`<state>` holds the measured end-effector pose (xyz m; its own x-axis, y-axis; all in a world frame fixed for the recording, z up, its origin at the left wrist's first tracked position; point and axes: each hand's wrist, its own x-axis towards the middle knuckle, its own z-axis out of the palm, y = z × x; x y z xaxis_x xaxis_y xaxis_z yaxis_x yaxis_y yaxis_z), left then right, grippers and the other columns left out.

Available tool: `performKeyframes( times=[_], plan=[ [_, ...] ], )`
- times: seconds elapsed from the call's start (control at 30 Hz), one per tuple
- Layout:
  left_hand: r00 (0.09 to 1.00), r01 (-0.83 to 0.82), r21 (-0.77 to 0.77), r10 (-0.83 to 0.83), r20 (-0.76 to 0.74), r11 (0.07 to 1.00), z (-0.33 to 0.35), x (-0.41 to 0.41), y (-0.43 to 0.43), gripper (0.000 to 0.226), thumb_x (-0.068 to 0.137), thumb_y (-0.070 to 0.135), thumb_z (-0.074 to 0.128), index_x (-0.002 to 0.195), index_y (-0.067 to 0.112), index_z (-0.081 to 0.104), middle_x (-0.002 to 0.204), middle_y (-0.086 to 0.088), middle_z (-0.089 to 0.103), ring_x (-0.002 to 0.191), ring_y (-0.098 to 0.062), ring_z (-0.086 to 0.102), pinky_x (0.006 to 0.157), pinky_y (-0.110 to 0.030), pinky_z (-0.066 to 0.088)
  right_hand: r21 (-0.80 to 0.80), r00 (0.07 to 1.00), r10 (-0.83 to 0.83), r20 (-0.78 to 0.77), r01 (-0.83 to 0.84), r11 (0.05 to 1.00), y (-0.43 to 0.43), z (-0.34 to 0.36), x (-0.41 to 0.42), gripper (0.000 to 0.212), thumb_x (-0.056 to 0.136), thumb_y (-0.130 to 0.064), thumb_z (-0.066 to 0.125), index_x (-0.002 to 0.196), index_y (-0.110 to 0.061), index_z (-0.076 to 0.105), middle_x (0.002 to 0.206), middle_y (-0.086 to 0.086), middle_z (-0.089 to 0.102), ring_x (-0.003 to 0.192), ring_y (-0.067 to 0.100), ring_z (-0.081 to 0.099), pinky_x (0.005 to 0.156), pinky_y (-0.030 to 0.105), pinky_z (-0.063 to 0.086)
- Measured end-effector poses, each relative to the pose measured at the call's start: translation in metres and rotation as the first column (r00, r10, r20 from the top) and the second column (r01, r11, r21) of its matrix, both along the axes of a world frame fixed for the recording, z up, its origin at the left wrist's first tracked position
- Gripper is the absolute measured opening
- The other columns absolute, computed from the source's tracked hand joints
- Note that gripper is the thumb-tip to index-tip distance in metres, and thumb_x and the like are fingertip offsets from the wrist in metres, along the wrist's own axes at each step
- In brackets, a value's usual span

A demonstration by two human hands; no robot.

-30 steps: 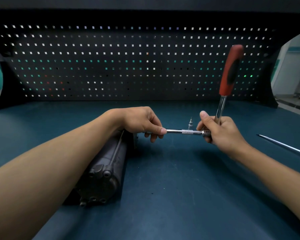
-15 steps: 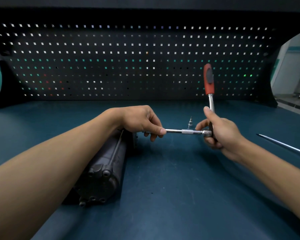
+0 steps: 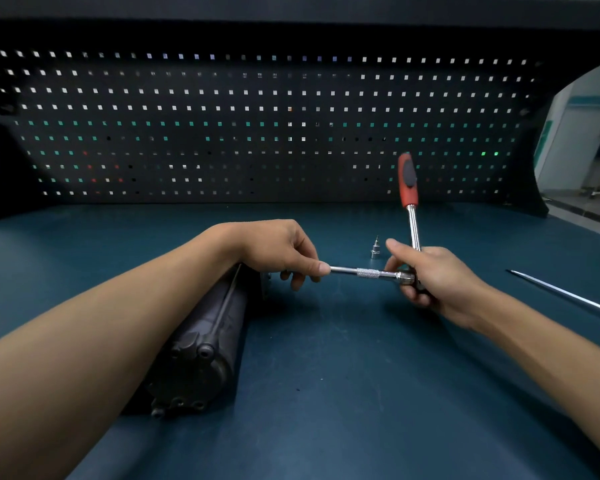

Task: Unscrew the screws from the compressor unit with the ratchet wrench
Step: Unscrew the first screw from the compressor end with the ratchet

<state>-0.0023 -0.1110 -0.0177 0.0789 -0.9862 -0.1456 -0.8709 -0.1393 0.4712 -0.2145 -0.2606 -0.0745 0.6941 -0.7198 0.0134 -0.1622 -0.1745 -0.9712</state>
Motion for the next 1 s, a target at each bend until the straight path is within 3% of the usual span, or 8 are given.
performKeyframes(
  times=[0.17,0.27,0.43,0.57,0.67,0.8,0.9,1.0],
  plan=[
    [0.999,-0.021,0.056,0.02,0.025,0.998,0.002,-0.005,0.001,0.056,0.1,0.061,0.037,0.096,0.022,0.077,0.082,0.004,0.076,0.071,-0.011,0.059,0.089,-0.041,0.05,-0.327,0.987,0.052,0.155,0.002,0.945,-0.004,-0.004,-0.002,0.036,0.089,-0.042,0.068,0.067,-0.014,0.065,0.05,-0.003,0.054,0.045,0.01,0.05,0.044,0.016,0.039],
    [0.999,-0.035,0.06,0.034,0.012,0.998,0.003,-0.007,0.001,0.07,0.102,0.061,0.022,0.094,0.02,0.077,0.081,0.002,0.076,0.071,-0.012,0.059,0.085,-0.032,0.045,-0.549,0.972,0.133,0.191,-0.006,0.836,-0.01,-0.011,-0.002,0.022,0.092,-0.025,0.071,0.07,-0.021,0.072,0.058,-0.008,0.058,0.055,0.001,0.051,0.057,0.01,0.04],
    [0.999,-0.035,0.048,0.037,-0.034,0.998,0.002,-0.004,0.0,0.061,0.106,0.05,0.028,0.095,0.015,0.077,0.081,-0.001,0.076,0.07,-0.014,0.058,0.082,-0.029,0.044,-0.786,0.976,0.131,0.174,0.057,0.616,-0.021,-0.018,-0.001,0.019,0.094,-0.035,0.064,0.084,-0.023,0.075,0.073,-0.014,0.06,0.066,0.004,0.054,0.062,0.011,0.036],
    [1.0,-0.021,0.03,0.022,-0.007,0.999,0.003,-0.001,0.001,0.042,0.102,0.047,0.047,0.088,0.018,0.074,0.08,0.003,0.076,0.068,-0.009,0.059,0.08,-0.034,0.049,-0.772,0.988,0.103,0.111,0.02,0.635,-0.021,-0.013,-0.003,0.029,0.094,-0.051,0.057,0.086,-0.027,0.071,0.072,-0.013,0.06,0.065,0.002,0.054,0.06,0.011,0.036],
    [1.0,-0.02,0.002,0.02,-0.004,1.0,0.002,-0.001,-0.001,0.039,0.098,0.049,0.054,0.084,0.018,0.074,0.077,0.005,0.076,0.065,-0.006,0.058,0.069,-0.019,0.048,-0.71,0.999,0.044,0.014,-0.021,0.703,-0.018,-0.01,-0.003,0.046,0.095,-0.058,0.052,0.071,-0.023,0.068,0.058,-0.008,0.058,0.053,0.001,0.05,0.054,0.015,0.037],
    [0.999,-0.005,-0.037,0.003,-0.035,0.999,-0.001,0.001,0.0,0.032,0.093,0.046,0.063,0.082,0.019,0.075,0.073,0.006,0.074,0.062,-0.004,0.056,0.061,-0.013,0.044,-0.241,1.0,-0.02,-0.013,0.016,0.97,-0.008,0.004,0.0,0.064,0.096,-0.062,0.047,0.072,-0.01,0.075,0.047,0.006,0.055,0.038,0.011,0.045,0.039,0.021,0.036],
    [0.996,-0.02,-0.103,0.011,-0.091,0.994,-0.004,0.003,0.003,0.027,0.09,0.042,0.069,0.081,0.019,0.077,0.073,0.005,0.074,0.06,-0.002,0.056,0.06,-0.014,0.044,-0.086,0.999,-0.044,-0.021,0.042,0.995,-0.009,0.008,0.007,0.07,0.095,-0.066,0.044,0.074,-0.006,0.075,0.043,0.008,0.048,0.034,0.015,0.037,0.032,0.02,0.027],
    [0.998,-0.008,-0.093,0.002,-0.069,0.996,-0.001,0.002,0.0,0.028,0.091,0.043,0.069,0.082,0.017,0.077,0.076,0.005,0.076,0.062,0.001,0.058,0.059,-0.009,0.042,0.044,0.992,-0.087,0.089,0.084,0.996,-0.011,-0.001,0.015,0.059,0.098,-0.054,0.048,0.07,-0.006,0.07,0.041,0.004,0.04,0.032,0.014,0.032,0.033,0.019,0.021]
  ],
)
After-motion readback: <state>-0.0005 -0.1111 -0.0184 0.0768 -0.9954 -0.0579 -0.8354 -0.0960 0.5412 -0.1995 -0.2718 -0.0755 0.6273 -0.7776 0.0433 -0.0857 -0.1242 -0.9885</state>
